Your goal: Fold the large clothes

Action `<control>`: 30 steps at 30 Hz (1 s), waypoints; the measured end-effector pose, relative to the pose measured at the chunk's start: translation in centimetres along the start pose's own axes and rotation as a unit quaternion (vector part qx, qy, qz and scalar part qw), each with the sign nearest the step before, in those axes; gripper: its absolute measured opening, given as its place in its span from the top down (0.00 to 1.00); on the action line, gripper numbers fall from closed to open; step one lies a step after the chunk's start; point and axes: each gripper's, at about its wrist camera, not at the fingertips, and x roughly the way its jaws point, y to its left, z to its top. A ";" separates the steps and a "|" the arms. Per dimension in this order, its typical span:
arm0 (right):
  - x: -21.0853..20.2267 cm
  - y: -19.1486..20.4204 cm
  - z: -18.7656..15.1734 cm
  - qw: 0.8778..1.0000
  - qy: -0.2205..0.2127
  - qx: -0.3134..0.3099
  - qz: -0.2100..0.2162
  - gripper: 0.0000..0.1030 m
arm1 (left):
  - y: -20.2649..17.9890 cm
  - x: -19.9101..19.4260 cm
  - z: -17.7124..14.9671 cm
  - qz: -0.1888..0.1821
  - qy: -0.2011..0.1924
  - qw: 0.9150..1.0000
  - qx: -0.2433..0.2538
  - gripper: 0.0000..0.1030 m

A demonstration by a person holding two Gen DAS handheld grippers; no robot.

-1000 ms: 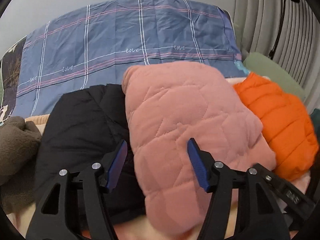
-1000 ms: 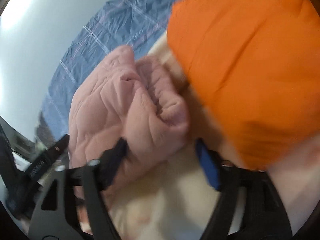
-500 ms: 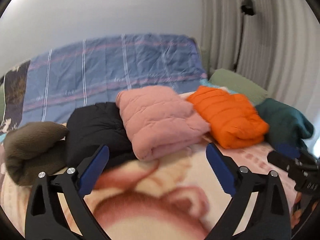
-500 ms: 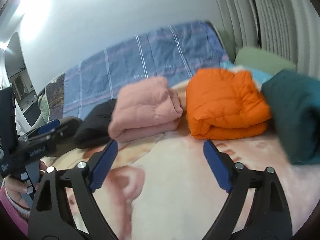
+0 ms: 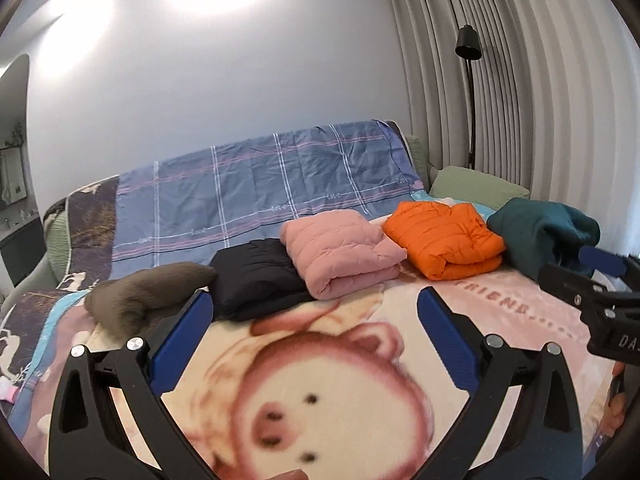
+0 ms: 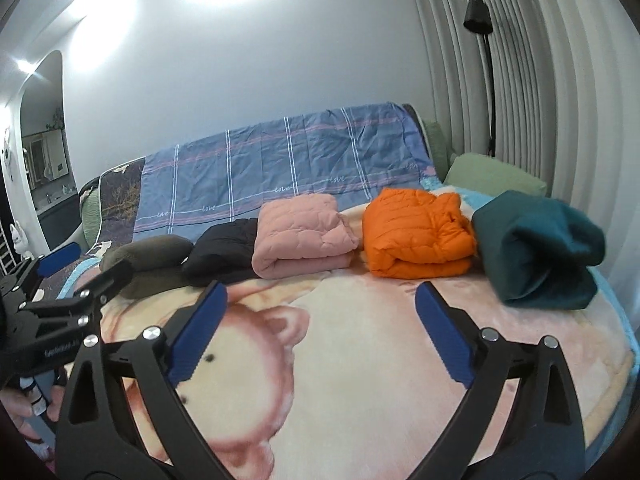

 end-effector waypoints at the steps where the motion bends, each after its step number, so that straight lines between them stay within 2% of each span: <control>1: -0.5 0.3 -0.1 1.000 -0.002 -0.005 -0.002 0.05 | -0.1 -0.9 -0.3 0.003 -0.001 1.000 -0.001 0.01; 12: -4.1 1.7 -2.5 0.998 -0.017 -0.052 -0.030 0.02 | -0.4 -6.0 -2.3 0.024 0.005 1.000 -0.020 0.01; 19: -4.5 1.9 -3.5 0.998 -0.009 -0.059 -0.017 0.02 | -0.8 -6.8 -3.1 0.042 0.020 0.999 -0.017 0.01; 30: -4.6 2.4 -4.2 0.998 -0.012 -0.058 -0.018 0.02 | -0.9 -6.4 -4.4 0.042 0.049 0.998 -0.025 0.01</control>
